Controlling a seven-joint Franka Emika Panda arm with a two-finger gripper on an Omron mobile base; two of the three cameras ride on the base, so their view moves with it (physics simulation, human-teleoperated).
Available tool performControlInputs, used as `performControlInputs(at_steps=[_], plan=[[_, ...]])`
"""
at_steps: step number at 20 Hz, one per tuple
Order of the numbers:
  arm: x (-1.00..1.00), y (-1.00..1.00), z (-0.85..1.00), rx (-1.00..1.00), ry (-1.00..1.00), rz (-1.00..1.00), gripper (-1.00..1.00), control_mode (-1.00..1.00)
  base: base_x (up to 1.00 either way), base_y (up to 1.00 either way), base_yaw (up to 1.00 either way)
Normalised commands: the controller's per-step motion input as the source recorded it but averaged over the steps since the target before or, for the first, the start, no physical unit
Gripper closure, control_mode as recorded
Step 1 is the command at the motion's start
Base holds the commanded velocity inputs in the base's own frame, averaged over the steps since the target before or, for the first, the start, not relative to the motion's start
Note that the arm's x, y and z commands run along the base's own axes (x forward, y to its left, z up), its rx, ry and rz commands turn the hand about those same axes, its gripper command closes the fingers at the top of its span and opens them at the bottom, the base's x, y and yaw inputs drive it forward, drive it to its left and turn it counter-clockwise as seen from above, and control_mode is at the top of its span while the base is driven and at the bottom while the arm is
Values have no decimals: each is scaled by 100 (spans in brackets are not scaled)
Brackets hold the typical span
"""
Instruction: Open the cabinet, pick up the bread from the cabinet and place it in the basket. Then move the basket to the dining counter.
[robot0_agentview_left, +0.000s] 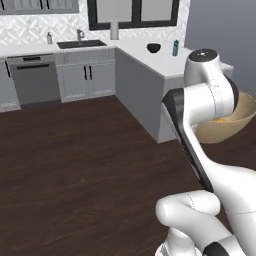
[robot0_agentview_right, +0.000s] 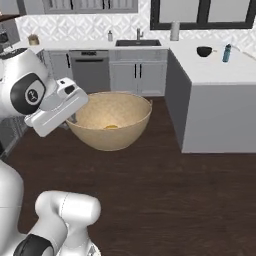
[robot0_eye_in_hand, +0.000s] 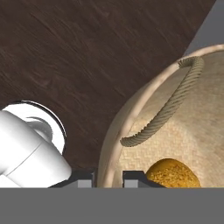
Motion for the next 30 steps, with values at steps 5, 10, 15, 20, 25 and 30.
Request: performControlInputs(at_steps=[5, 10, 15, 20, 25, 30], plan=[[0, 0, 0, 0, 0, 0, 100, 100, 100, -74, -1], [0, 0, 0, 0, 0, 0, 100, 100, 100, -73, 0], [0, 0, 0, 0, 0, 0, 100, 100, 100, -70, 1], [0, 0, 0, 0, 0, 0, 100, 100, 100, -67, 7], [0, 0, 0, 0, 0, 0, 100, 100, 98, -63, 17], [0, 0, 0, 0, 0, 0, 100, 100, 88, -64, 17]])
